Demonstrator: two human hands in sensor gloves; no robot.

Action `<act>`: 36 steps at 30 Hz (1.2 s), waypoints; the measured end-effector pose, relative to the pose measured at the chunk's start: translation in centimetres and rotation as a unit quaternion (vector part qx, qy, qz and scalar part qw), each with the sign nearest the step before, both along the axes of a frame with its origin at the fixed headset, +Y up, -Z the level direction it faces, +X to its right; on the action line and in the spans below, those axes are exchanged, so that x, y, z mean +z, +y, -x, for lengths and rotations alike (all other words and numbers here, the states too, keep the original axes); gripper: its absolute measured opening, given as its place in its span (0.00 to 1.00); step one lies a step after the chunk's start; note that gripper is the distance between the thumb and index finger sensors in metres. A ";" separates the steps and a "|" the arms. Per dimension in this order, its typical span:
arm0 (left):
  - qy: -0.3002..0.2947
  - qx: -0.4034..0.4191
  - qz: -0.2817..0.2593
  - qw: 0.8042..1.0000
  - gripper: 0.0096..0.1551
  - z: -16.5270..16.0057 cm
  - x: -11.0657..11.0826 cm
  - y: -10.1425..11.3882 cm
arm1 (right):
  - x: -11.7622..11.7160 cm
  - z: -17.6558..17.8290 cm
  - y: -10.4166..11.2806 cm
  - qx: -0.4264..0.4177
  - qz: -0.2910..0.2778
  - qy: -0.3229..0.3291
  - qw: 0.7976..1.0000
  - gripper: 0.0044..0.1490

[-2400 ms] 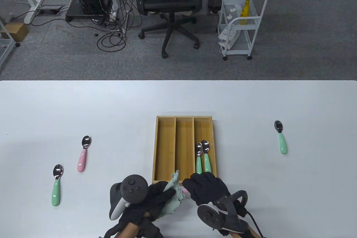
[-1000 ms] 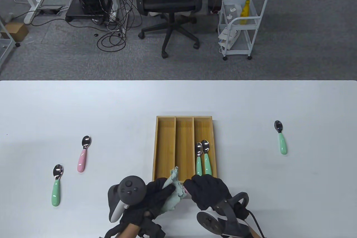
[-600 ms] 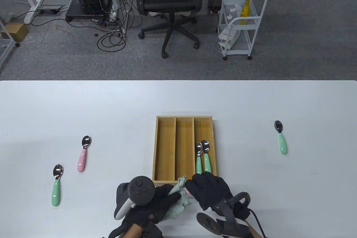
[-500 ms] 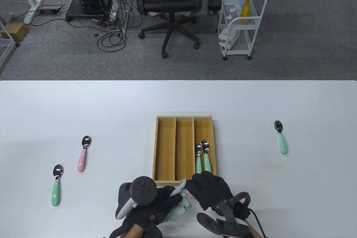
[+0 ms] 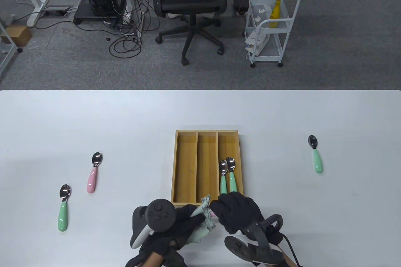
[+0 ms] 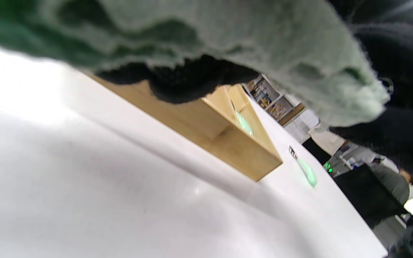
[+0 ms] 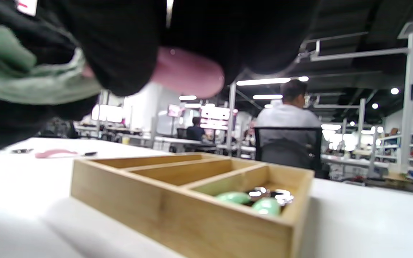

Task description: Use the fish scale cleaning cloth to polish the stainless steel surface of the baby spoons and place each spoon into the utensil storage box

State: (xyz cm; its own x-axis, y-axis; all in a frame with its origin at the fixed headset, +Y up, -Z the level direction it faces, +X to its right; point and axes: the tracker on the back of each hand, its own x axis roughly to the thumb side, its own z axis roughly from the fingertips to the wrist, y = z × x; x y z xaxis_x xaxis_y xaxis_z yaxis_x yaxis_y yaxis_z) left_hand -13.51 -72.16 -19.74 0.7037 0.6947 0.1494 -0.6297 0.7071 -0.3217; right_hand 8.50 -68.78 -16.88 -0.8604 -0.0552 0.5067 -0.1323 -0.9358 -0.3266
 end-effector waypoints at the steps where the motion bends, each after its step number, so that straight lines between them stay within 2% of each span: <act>1: 0.008 0.007 -0.008 1.000 0.28 0.3 0.1 0.1 | 0.0 0.0 0.0 -0.005 0.002 0.002 1.000 0.32; 9: 0.063 0.057 -0.040 0.996 0.28 1.7 0.3 0.8 | 0.2 0.5 0.0 -0.034 0.012 -0.001 0.999 0.33; 18: 0.117 0.032 -0.102 0.987 0.26 2.4 0.8 1.5 | 0.2 1.9 -0.6 -0.048 0.035 -0.007 0.998 0.35; 27: 0.098 -0.002 -0.118 0.988 0.26 2.2 0.7 1.7 | -0.3 0.5 -0.2 -0.044 0.022 -0.026 0.998 0.33; 30: 0.090 -0.014 -0.133 0.987 0.26 2.0 0.9 1.8 | -0.6 -0.2 -0.2 -0.054 0.034 -0.029 0.998 0.33; 36: 0.108 -0.037 -0.168 0.979 0.26 2.4 1.1 2.3 | -1.3 -1.1 -0.5 -0.063 0.043 -0.056 0.996 0.33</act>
